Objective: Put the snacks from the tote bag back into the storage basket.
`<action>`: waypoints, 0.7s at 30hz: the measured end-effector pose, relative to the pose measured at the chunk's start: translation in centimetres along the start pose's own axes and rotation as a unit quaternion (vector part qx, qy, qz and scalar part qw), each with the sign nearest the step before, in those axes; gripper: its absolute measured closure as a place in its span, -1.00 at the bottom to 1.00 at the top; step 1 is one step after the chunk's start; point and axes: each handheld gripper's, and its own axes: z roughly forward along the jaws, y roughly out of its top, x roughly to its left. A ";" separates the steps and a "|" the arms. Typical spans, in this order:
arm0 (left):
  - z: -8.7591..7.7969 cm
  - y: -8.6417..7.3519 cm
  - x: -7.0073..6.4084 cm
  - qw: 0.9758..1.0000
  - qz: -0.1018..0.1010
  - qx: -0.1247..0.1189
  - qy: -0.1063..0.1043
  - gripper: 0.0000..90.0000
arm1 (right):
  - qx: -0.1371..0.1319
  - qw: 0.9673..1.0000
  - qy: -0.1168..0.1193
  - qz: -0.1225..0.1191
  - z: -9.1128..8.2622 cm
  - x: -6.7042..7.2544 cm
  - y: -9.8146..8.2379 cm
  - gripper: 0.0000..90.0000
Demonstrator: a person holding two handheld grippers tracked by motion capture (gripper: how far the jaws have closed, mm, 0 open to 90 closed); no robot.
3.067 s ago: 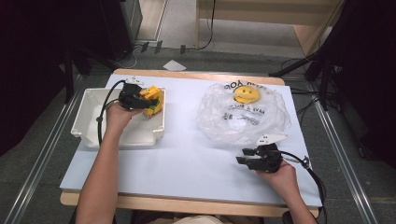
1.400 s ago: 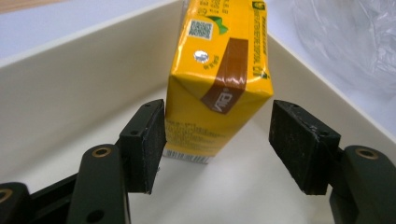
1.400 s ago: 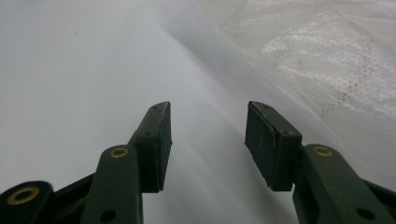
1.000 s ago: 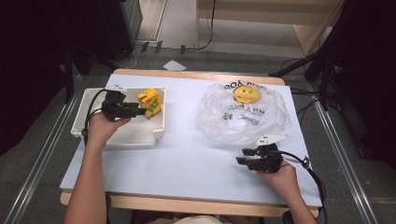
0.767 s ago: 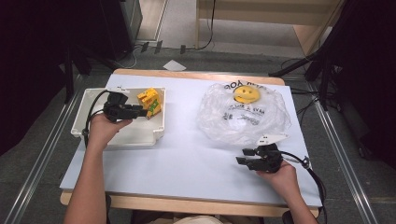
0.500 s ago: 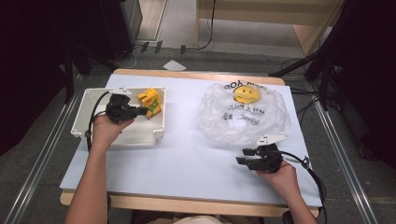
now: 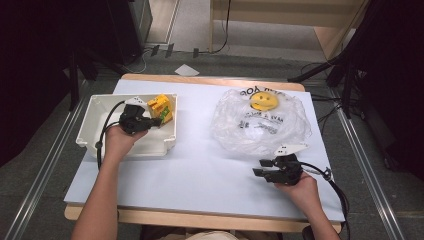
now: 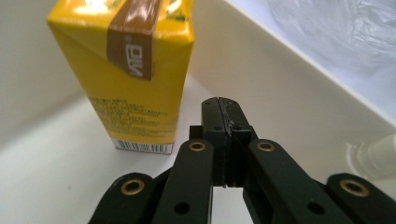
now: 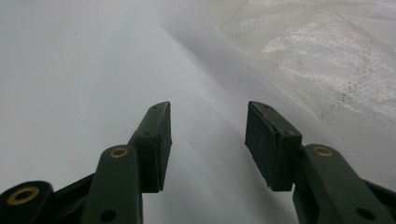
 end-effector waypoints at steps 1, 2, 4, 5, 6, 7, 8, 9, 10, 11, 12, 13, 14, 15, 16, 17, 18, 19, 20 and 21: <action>0.1 -0.1 0.1 1.000 -0.002 0.000 0.000 1.00 | 0.000 1.000 0.000 0.000 0.0 0.0 0.0 0.15; 0.2 -0.2 0.1 1.000 -0.002 0.002 0.002 1.00 | 0.000 1.000 0.000 -0.001 0.0 0.0 0.0 0.15; 0.5 -0.4 0.4 1.000 -0.008 0.001 0.001 1.00 | 0.000 1.000 0.001 0.000 0.0 0.0 0.0 0.15; 0.5 -0.4 0.5 1.000 -0.010 0.002 0.001 1.00 | 0.000 1.000 0.000 0.000 0.0 0.0 0.0 0.15; 0.6 -0.5 0.6 1.000 -0.013 0.003 0.000 1.00 | 0.000 1.000 0.000 -0.001 0.0 0.0 0.0 0.15; 0.8 -0.6 0.7 1.000 -0.016 0.003 0.001 1.00 | 0.000 1.000 0.000 -0.001 0.0 0.0 0.0 0.15; 0.9 -0.6 0.8 1.000 -0.018 0.005 0.000 1.00 | 0.000 1.000 0.000 -0.001 0.0 0.0 0.0 0.15; 0.9 -0.7 0.8 1.000 -0.017 0.008 -0.001 1.00 | 0.000 1.000 0.000 -0.001 0.0 0.0 0.0 0.15; 1.0 -0.7 0.9 1.000 -0.018 0.008 0.002 1.00 | 0.000 1.000 0.001 -0.001 0.0 0.0 0.0 0.15; 1.1 -0.7 0.9 1.000 -0.022 0.010 0.001 1.00 | 0.001 1.000 0.001 -0.001 0.0 0.0 0.0 0.15; 1.1 -0.7 0.9 1.000 -0.021 0.009 0.004 1.00 | 0.001 1.000 0.000 -0.001 0.0 0.0 0.0 0.15; 1.1 -0.7 0.9 1.000 -0.021 0.008 0.003 1.00 | 0.001 1.000 0.000 -0.001 0.0 0.0 0.0 0.15; 1.2 -0.7 1.0 1.000 -0.022 0.008 0.002 1.00 | 0.001 1.000 0.000 -0.001 0.0 0.0 0.0 0.15; 1.2 -0.8 1.0 1.000 -0.021 0.007 0.002 1.00 | 0.001 1.000 0.001 -0.002 0.0 0.0 0.0 0.15; 1.2 -0.8 1.0 1.000 -0.020 0.008 0.002 1.00 | 0.001 1.000 0.001 -0.001 0.0 0.0 0.0 0.15; 1.3 -0.8 1.0 1.000 -0.020 0.009 0.002 1.00 | 0.001 1.000 0.001 -0.001 0.0 0.0 0.0 0.15; 1.3 -0.8 1.0 1.000 -0.019 0.010 0.002 1.00 | 0.001 1.000 0.001 -0.002 0.0 0.0 0.0 0.15; 1.4 -0.8 1.0 1.000 -0.019 0.010 0.002 1.00 | 0.002 1.000 0.001 -0.001 0.0 0.0 0.0 0.15; 1.4 -0.9 1.0 1.000 -0.019 0.011 0.003 1.00 | 0.002 1.000 0.001 -0.001 0.0 0.0 0.0 0.15; 1.4 -0.9 1.1 1.000 -0.019 0.011 0.003 1.00 | 0.002 1.000 0.001 -0.001 0.0 0.0 0.0 0.15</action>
